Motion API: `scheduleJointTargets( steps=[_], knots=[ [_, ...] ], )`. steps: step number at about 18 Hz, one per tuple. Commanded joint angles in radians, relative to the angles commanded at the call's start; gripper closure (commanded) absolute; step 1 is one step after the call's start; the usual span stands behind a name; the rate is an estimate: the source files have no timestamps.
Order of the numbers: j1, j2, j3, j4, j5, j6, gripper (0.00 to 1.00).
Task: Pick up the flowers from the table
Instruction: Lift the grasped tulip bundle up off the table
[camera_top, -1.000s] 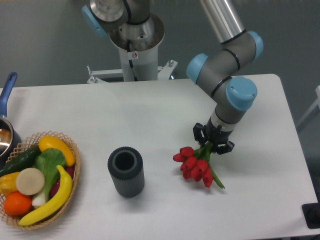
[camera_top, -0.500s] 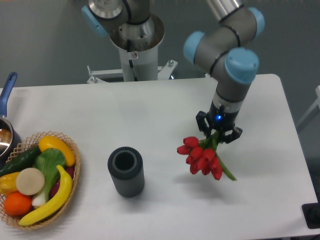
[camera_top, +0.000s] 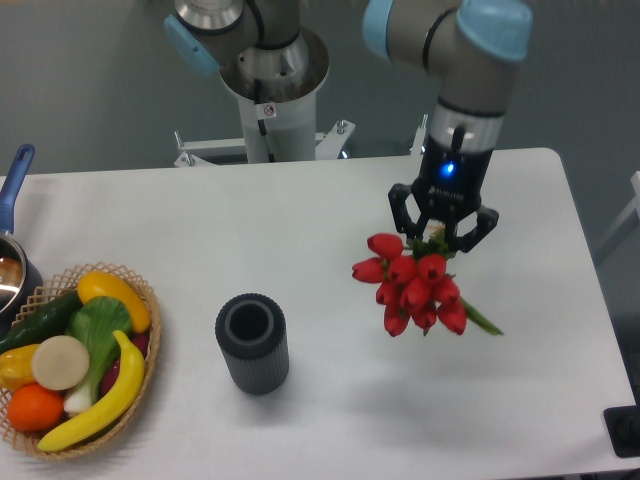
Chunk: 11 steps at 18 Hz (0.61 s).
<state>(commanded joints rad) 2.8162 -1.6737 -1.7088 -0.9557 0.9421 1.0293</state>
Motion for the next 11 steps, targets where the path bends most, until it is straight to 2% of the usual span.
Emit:
scheduleJointTargets(
  steps=[8, 11],
  knots=[
    [0.086, 0.017, -0.002, 0.002, -0.166, 0.002, 0.63],
    [0.094, 0.015, 0.0, 0.002, -0.193, 0.0, 0.63]
  ],
)
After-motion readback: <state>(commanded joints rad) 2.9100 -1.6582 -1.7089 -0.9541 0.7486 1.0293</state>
